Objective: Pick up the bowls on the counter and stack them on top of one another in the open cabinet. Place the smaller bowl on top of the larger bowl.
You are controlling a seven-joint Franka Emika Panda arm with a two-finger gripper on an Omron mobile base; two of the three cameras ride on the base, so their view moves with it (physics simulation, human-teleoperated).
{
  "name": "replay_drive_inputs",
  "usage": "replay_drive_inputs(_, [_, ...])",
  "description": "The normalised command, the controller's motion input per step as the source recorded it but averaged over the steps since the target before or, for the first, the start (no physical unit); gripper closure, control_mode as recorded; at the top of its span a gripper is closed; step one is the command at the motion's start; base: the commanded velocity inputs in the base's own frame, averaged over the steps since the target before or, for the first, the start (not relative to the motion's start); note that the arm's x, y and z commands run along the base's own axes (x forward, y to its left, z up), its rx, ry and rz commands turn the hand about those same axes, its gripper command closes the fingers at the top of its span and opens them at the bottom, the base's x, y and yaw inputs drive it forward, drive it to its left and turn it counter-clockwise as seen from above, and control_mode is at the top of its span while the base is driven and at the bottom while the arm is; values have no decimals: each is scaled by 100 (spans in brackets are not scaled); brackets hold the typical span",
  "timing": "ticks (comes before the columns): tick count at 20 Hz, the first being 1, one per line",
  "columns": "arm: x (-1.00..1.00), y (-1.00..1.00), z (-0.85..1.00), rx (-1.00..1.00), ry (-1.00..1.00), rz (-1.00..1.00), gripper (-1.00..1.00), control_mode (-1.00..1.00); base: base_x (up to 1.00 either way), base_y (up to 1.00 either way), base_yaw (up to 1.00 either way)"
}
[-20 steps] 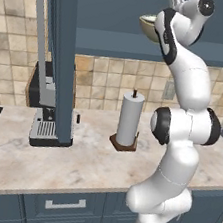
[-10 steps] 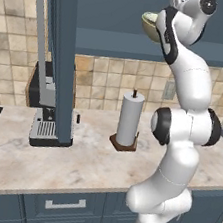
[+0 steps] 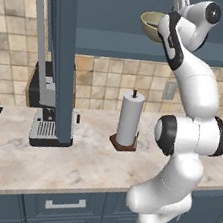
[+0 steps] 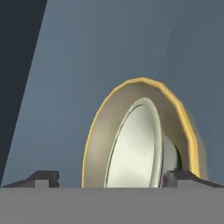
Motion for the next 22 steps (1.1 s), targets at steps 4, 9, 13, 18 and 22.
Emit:
replay_drive_inputs(4, [-34, -1, 8, 2, -7, 0, -100, -100, 0, 0, 0])
replay_drive_inputs(9, [-36, -5, 32, 1, -6, 0, -100, -100, 0, 0, 0])
replay_drive_inputs(13, [-39, -5, 32, 2, -6, 0, -100, -100, 0, 0, 0])
replay_drive_inputs(18, [-53, -7, 23, 4, -4, 0, -100, -100, 0, 0, 0])
replay_drive_inputs(22, [-62, -9, 18, 5, -3, 0, -100, -100, 0, 0, 0])
